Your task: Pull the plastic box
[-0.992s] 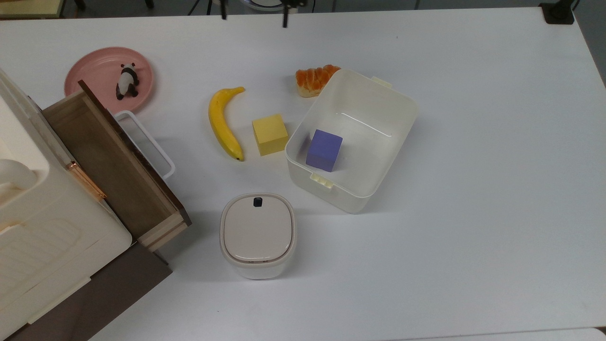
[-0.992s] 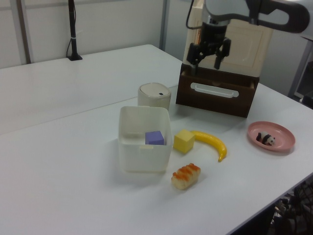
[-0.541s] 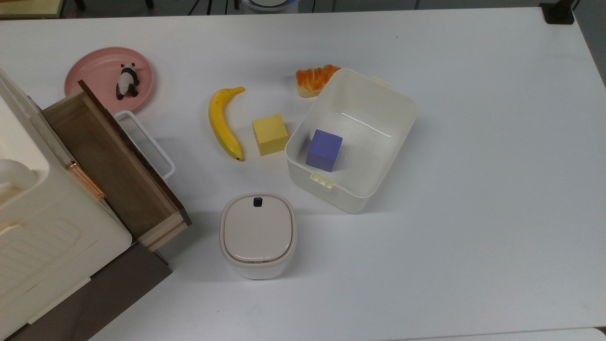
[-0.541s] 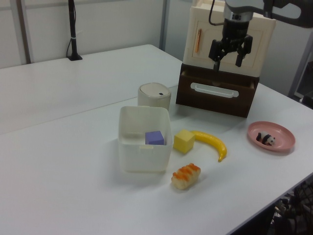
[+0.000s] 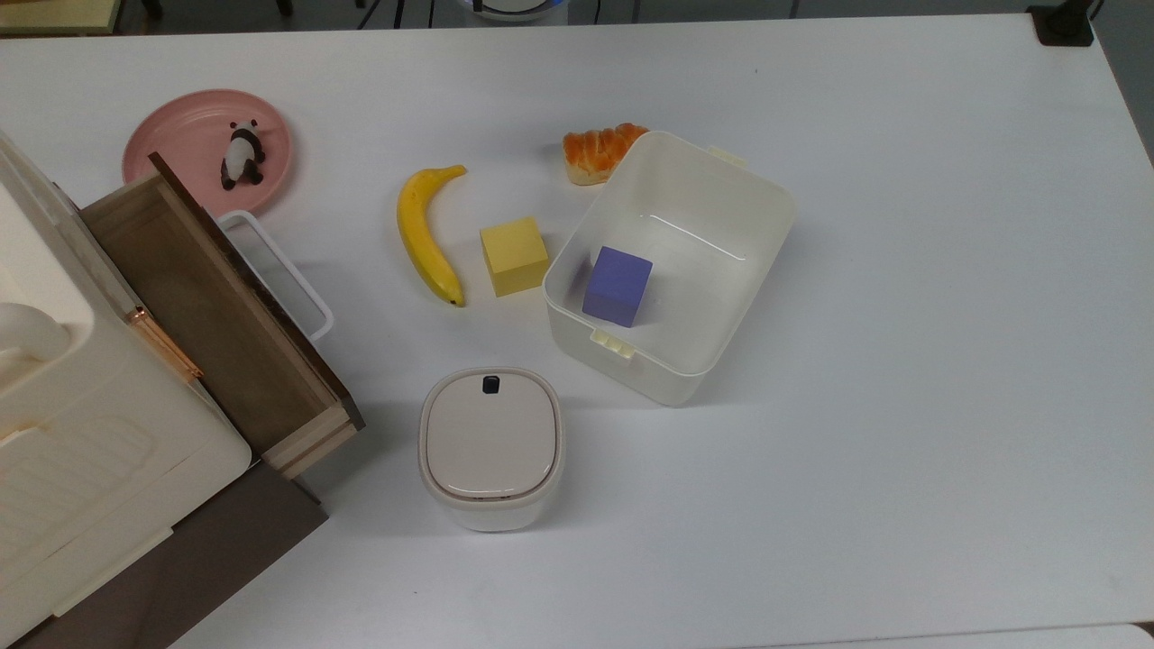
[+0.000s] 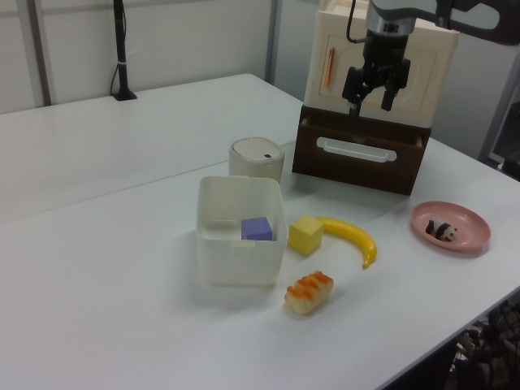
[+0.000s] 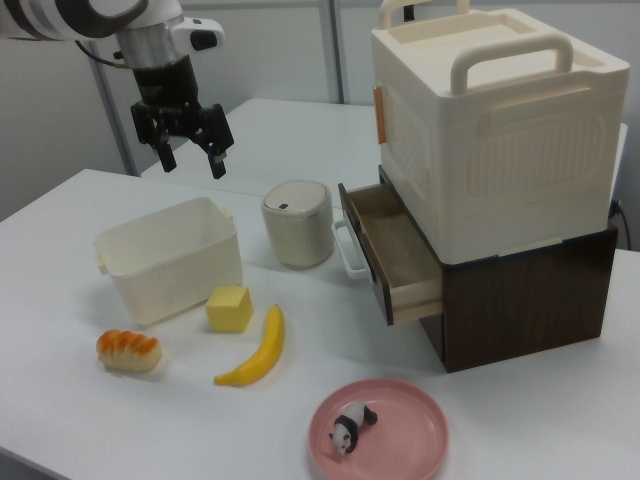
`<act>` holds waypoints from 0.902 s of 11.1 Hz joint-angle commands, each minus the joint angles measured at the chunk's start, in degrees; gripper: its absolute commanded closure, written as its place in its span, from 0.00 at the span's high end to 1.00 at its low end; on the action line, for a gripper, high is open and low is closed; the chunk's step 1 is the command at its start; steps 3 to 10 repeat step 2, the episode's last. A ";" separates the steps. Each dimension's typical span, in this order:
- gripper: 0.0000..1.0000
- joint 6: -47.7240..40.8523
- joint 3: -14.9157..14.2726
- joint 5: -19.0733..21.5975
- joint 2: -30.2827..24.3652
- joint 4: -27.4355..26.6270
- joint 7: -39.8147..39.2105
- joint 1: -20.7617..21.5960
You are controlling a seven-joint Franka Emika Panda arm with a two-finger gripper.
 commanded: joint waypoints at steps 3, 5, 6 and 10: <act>1.00 -1.48 -0.80 1.63 -0.58 -0.34 -2.00 0.59; 1.00 -1.48 -0.80 1.63 -0.58 -0.34 -2.00 0.59; 1.00 -1.48 -0.80 1.63 -0.58 -0.34 -2.00 0.59; 1.00 -1.48 -0.80 1.63 -0.58 -0.34 -2.00 0.59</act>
